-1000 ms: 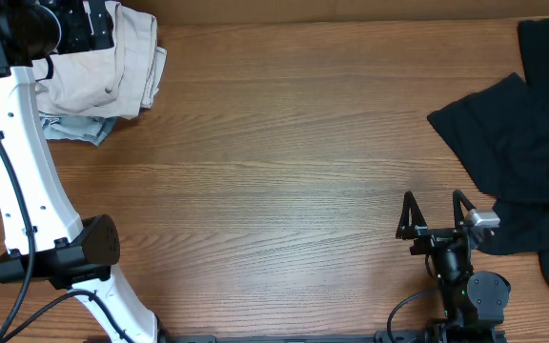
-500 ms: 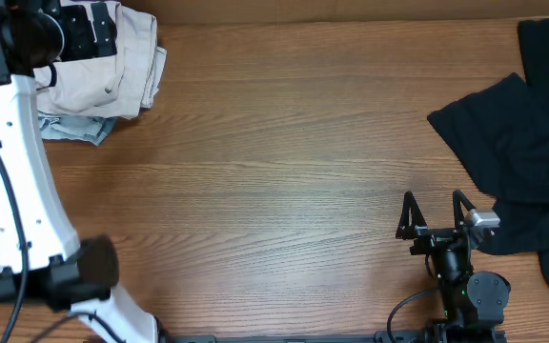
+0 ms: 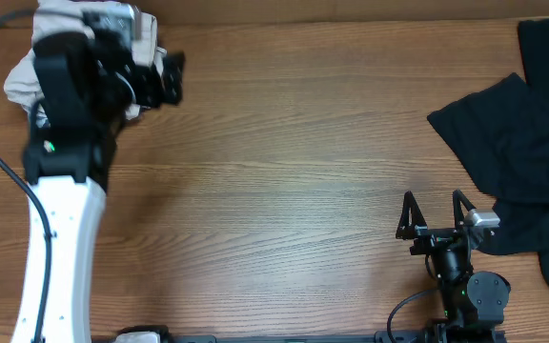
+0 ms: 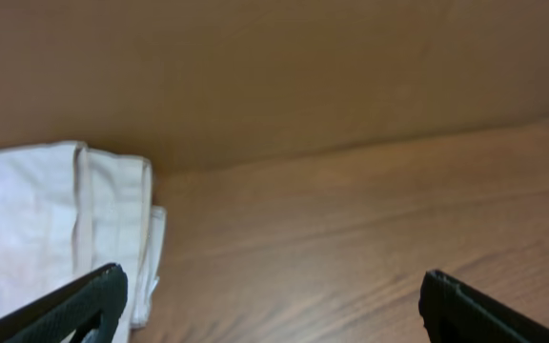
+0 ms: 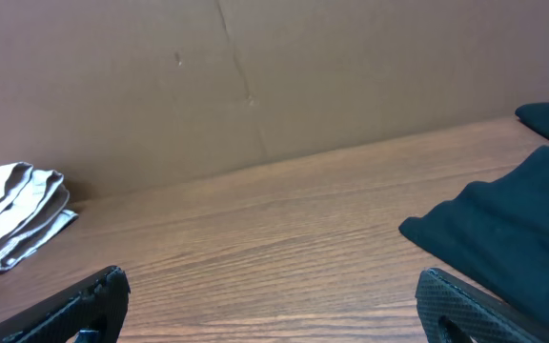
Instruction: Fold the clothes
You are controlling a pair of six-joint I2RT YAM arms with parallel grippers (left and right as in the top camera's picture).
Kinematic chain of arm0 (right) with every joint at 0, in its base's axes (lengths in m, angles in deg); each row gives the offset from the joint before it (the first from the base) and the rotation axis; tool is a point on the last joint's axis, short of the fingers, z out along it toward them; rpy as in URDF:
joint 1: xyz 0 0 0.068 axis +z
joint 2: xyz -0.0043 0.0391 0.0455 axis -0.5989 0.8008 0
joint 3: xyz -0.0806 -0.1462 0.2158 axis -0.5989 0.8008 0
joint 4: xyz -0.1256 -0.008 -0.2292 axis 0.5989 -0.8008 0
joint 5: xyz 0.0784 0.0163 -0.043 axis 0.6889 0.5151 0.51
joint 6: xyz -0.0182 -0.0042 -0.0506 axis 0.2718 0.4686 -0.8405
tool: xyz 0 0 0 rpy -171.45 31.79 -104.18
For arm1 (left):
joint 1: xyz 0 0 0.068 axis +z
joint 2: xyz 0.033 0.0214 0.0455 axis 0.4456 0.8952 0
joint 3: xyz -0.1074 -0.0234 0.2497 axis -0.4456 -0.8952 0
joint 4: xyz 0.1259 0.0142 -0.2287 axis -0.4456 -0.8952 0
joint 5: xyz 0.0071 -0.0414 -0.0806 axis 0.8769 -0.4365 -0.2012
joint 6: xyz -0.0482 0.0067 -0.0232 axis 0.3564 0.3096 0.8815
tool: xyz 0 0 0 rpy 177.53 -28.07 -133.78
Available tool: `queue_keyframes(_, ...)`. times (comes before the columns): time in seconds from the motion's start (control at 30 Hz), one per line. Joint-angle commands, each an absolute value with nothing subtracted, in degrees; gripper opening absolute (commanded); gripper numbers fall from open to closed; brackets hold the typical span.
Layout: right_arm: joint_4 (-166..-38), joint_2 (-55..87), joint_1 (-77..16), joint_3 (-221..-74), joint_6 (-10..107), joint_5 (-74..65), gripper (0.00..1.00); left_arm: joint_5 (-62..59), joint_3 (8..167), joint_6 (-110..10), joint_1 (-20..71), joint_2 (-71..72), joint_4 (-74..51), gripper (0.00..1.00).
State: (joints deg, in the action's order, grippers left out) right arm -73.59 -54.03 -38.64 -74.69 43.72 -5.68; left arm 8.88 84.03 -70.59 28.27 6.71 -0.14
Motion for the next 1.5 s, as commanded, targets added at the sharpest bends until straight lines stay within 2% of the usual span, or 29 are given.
queue_keyframes(0.0,-73.33,-54.67,-38.79,-74.08,43.94,-6.25,1.0,8.38,73.39,-70.65,27.89,-0.81,5.68,1.0)
queue_keyframes(0.23,-73.33,-54.67,-38.79,-74.08,43.94,-6.25,1.0,8.42,47.75,-70.67,28.05,-19.1,24.08,1.0)
queue_keyframes(0.57,-73.33,-54.67,-38.79,-74.08,43.96,-6.25,1.0,11.39,25.26,-70.63,28.73,-40.74,34.27,1.0)
queue_keyframes(1.13,-73.33,-54.67,-38.79,-74.08,43.94,-6.25,1.0,7.96,8.89,-68.05,35.48,-63.49,35.01,1.0)
queue_keyframes(1.47,-73.33,-54.67,-38.79,-74.08,43.94,-6.25,1.0,12.77,8.04,-68.05,35.54,-70.9,20.26,1.0)
